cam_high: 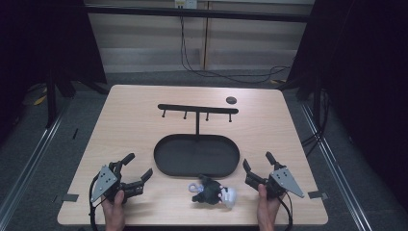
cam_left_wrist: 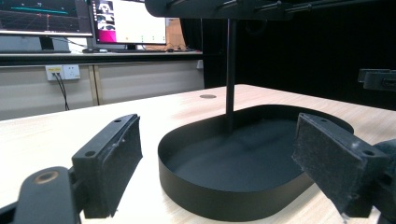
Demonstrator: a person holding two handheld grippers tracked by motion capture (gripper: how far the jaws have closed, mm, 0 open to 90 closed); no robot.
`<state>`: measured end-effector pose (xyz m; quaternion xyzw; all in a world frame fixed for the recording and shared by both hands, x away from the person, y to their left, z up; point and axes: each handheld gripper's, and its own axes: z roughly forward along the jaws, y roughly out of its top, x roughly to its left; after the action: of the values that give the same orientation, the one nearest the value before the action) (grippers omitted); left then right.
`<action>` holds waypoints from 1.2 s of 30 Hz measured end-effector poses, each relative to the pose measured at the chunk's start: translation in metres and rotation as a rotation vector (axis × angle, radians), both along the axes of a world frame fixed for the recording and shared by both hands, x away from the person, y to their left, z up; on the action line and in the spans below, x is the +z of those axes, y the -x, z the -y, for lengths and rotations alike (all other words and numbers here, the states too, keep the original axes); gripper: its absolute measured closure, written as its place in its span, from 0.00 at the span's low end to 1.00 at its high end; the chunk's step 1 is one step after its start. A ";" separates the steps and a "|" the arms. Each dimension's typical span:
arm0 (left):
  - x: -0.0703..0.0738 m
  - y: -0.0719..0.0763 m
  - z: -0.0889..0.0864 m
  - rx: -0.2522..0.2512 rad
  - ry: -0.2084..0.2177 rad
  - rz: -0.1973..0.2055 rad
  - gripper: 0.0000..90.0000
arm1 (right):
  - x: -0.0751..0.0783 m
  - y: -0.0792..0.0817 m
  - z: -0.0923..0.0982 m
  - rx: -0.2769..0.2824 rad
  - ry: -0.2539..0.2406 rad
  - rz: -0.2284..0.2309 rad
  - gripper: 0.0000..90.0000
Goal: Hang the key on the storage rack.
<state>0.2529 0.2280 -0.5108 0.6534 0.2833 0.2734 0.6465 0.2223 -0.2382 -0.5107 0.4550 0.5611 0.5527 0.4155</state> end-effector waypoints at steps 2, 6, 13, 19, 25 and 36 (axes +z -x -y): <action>0.000 0.000 0.000 0.002 0.001 0.000 0.17 | 0.000 0.000 0.000 0.004 0.001 -0.003 0.14; 0.000 0.000 0.000 0.003 -0.001 0.000 0.17 | 0.001 -0.002 -0.004 0.013 0.035 -0.034 0.15; 0.000 0.000 0.000 0.007 -0.002 0.000 0.17 | 0.003 -0.001 -0.011 0.037 0.093 -0.069 0.20; 0.000 0.000 0.001 0.022 0.004 -0.001 0.17 | 0.010 -0.002 -0.017 0.090 0.088 -0.061 0.28; 0.000 0.000 0.001 0.023 -0.003 0.000 0.17 | 0.013 0.000 -0.022 0.162 0.115 -0.149 0.35; 0.000 0.000 0.001 0.020 0.003 0.000 0.17 | 0.036 -0.003 -0.033 0.342 0.176 -0.363 0.46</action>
<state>0.2528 0.2272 -0.5107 0.6496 0.2903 0.2794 0.6447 0.2248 -0.2057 -0.4749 0.4074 0.7411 0.4734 0.2464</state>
